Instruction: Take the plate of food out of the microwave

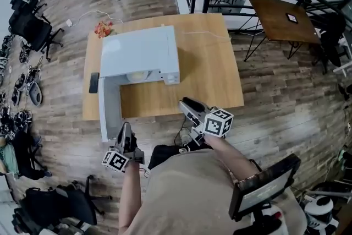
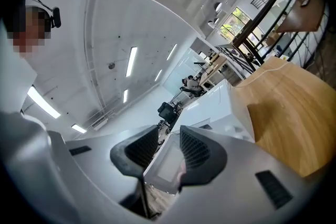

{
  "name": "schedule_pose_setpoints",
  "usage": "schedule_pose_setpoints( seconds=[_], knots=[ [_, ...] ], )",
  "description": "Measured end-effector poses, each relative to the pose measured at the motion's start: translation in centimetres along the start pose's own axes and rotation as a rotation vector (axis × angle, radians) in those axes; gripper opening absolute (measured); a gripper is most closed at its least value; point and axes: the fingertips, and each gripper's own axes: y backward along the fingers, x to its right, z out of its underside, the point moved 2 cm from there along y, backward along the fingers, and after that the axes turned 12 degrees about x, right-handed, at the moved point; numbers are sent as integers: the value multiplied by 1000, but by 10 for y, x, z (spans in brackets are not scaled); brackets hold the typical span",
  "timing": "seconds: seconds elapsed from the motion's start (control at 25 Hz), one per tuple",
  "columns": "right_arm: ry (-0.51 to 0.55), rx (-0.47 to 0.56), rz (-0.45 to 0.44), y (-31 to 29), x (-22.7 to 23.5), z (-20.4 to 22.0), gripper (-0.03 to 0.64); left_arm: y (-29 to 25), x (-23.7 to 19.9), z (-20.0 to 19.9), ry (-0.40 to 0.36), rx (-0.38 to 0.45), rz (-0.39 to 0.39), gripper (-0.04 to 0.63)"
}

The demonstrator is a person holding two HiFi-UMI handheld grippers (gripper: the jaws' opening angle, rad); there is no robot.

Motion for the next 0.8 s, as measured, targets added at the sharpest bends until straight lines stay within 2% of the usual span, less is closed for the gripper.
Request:
schedule_pose_setpoints(
  seconds=[0.36,0.6,0.8],
  knots=[
    [-37,-74,-8,-31,21,10,115,-18,-6,0,-4,28,-47,5],
    [-49,-101,4,-71,15,22,114,-40,-29,-19,-1,8,-46,5],
    [-79,-138,47,-110,16,51,114,-64,-46,-39,15,-22,-6,5]
  ],
)
